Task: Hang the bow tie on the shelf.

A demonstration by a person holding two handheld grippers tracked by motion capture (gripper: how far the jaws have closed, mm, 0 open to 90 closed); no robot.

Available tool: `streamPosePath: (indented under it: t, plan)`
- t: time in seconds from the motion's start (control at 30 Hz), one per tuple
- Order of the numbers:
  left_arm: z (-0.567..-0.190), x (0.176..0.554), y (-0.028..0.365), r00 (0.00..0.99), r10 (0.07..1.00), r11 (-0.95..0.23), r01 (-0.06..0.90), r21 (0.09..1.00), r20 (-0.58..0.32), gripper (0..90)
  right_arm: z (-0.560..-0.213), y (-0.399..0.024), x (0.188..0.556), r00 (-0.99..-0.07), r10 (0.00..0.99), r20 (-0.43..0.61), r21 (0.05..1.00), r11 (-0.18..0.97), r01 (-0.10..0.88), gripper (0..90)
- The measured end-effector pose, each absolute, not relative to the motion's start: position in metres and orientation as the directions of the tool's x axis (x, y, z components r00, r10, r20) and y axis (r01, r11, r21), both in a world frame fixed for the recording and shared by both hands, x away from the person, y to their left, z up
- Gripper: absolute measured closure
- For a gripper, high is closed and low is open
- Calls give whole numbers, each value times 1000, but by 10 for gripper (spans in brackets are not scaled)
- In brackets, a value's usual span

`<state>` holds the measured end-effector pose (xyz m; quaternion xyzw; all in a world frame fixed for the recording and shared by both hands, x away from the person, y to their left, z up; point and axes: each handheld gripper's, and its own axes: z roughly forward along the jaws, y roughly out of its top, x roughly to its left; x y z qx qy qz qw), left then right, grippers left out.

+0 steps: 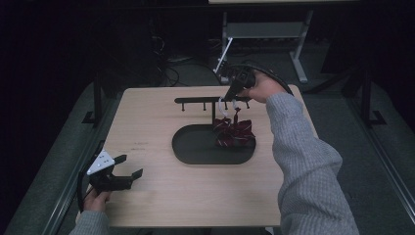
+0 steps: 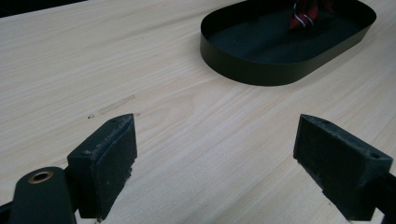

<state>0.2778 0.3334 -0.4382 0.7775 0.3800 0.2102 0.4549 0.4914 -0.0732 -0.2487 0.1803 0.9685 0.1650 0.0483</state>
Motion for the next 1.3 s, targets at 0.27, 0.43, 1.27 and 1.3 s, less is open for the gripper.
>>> streamPosePath:
  t: [0.27,0.43,1.27,1.3]
  plan:
    - [-438,278,333,624,781,-302,399,866,-15,129,-255,-78,496,-917,398,-27,331,869,368,874]
    - [-439,278,333,627,779,-306,398,865,-13,129,-259,-80,495,-915,404,-20,330,866,375,870]
    - [-438,278,332,628,778,-308,397,864,-12,129,-261,-84,491,-913,407,-9,321,866,383,820]
    - [-438,278,332,628,778,-307,395,866,-11,129,-260,-84,491,-914,407,-3,320,866,384,817]
